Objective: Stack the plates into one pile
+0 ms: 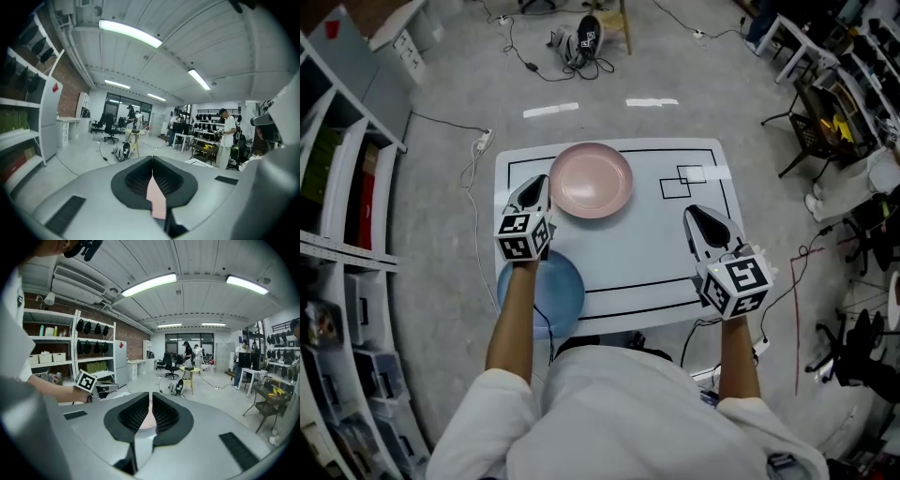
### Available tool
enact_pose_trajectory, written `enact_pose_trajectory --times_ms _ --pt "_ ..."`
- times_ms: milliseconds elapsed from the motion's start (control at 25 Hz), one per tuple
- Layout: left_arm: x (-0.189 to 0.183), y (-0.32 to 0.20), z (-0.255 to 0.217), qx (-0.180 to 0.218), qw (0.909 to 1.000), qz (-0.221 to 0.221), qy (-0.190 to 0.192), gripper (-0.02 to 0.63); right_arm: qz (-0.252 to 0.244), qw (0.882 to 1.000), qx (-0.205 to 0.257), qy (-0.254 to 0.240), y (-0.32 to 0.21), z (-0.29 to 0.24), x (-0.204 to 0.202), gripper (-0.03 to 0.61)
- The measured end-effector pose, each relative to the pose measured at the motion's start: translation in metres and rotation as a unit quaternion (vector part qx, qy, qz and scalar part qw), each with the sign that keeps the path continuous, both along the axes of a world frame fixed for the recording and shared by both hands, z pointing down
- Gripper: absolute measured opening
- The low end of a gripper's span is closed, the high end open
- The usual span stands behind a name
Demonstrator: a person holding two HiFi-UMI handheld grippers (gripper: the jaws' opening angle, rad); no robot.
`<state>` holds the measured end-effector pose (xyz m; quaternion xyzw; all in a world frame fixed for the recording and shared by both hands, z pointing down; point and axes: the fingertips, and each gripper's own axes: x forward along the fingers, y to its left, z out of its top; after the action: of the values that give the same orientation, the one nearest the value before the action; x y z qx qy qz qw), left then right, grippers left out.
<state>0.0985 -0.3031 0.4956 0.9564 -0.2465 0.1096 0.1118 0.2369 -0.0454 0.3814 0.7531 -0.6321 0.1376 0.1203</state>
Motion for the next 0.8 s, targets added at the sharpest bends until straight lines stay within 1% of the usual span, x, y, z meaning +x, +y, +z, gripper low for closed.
enact_pose_trajectory --times_ms 120,200,280,400,560,640,720,800 --pt "-0.022 0.026 -0.032 0.04 0.9992 -0.003 -0.001 0.02 -0.036 0.999 0.019 0.001 0.002 -0.011 -0.006 0.037" --pt "-0.04 0.043 -0.048 0.061 0.998 -0.016 -0.009 0.02 -0.064 0.998 0.028 0.001 0.003 -0.016 -0.011 0.037" --pt "-0.062 0.058 -0.059 0.071 0.9965 -0.04 -0.015 0.02 -0.094 0.995 0.032 0.002 0.003 -0.018 -0.02 0.037" --pt "-0.105 0.079 -0.066 0.076 0.9931 -0.086 -0.025 0.02 -0.142 0.989 0.035 0.001 -0.002 -0.016 -0.041 0.037" --pt "-0.161 0.109 -0.059 0.064 0.9869 -0.14 -0.047 0.02 -0.203 0.979 0.03 -0.004 -0.014 -0.005 -0.072 0.037" --pt "-0.188 0.126 -0.048 0.05 0.9831 -0.165 -0.062 0.02 -0.233 0.972 0.016 -0.007 -0.023 0.009 -0.088 0.046" --pt "-0.218 0.144 -0.03 0.034 0.9777 -0.191 -0.08 0.021 -0.262 0.965 -0.002 -0.014 -0.031 0.027 -0.107 0.054" --pt "-0.248 0.159 -0.01 0.011 0.9721 -0.216 -0.091 0.021 -0.291 0.956 -0.019 -0.022 -0.04 0.043 -0.129 0.064"
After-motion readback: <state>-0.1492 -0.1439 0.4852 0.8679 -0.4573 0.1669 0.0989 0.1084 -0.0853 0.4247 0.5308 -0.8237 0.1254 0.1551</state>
